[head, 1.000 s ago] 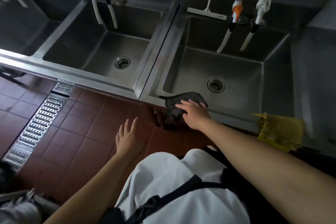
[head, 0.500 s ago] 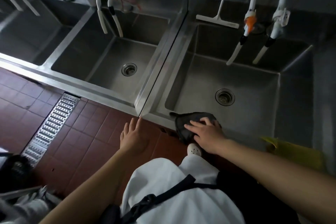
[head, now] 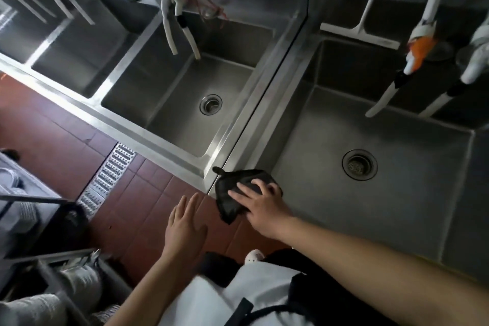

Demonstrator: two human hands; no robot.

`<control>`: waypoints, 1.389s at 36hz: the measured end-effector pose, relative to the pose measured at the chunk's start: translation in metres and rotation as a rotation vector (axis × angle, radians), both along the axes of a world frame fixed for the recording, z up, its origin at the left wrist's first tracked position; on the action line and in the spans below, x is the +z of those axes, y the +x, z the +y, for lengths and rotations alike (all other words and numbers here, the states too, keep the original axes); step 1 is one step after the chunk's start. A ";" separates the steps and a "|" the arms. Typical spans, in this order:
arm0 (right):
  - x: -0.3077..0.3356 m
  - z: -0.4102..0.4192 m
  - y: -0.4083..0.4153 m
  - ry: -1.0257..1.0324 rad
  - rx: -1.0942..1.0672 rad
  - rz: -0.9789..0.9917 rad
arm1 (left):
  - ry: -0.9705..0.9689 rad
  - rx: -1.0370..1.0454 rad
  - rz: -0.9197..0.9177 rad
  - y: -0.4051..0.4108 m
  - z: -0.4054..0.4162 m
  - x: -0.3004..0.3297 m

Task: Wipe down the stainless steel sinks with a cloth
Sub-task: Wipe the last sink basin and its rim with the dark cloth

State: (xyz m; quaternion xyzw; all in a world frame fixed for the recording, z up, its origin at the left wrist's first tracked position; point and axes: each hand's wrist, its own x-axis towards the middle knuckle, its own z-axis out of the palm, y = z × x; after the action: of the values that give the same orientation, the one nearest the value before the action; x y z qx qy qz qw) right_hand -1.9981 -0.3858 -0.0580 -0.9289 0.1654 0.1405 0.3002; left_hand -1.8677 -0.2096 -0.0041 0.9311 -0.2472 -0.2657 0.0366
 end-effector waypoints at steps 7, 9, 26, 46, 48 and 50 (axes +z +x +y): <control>0.000 -0.015 -0.010 0.042 -0.095 -0.030 | -0.134 -0.015 -0.002 0.010 -0.034 -0.001; -0.003 -0.027 -0.020 0.125 -0.181 -0.027 | -0.204 -0.043 -0.004 0.021 -0.049 -0.005; 0.059 -0.095 0.043 0.316 -1.275 -0.348 | -0.267 -0.416 0.193 0.142 -0.179 -0.057; 0.011 -0.200 0.187 -0.098 -1.068 0.189 | -0.400 -0.211 0.561 0.212 -0.155 -0.064; 0.014 -0.225 0.196 -0.099 -1.133 0.168 | -0.392 -0.212 0.558 0.222 -0.155 -0.065; 0.015 -0.233 0.201 -0.131 -1.183 0.156 | -0.384 -0.211 0.559 0.232 -0.154 -0.066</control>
State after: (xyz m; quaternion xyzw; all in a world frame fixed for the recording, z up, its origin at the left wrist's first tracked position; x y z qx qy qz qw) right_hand -1.7972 -0.6187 -0.0426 -0.6828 0.6840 0.0070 0.2566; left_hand -1.6360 -0.3640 -0.0702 0.7680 -0.3679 -0.4610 0.2496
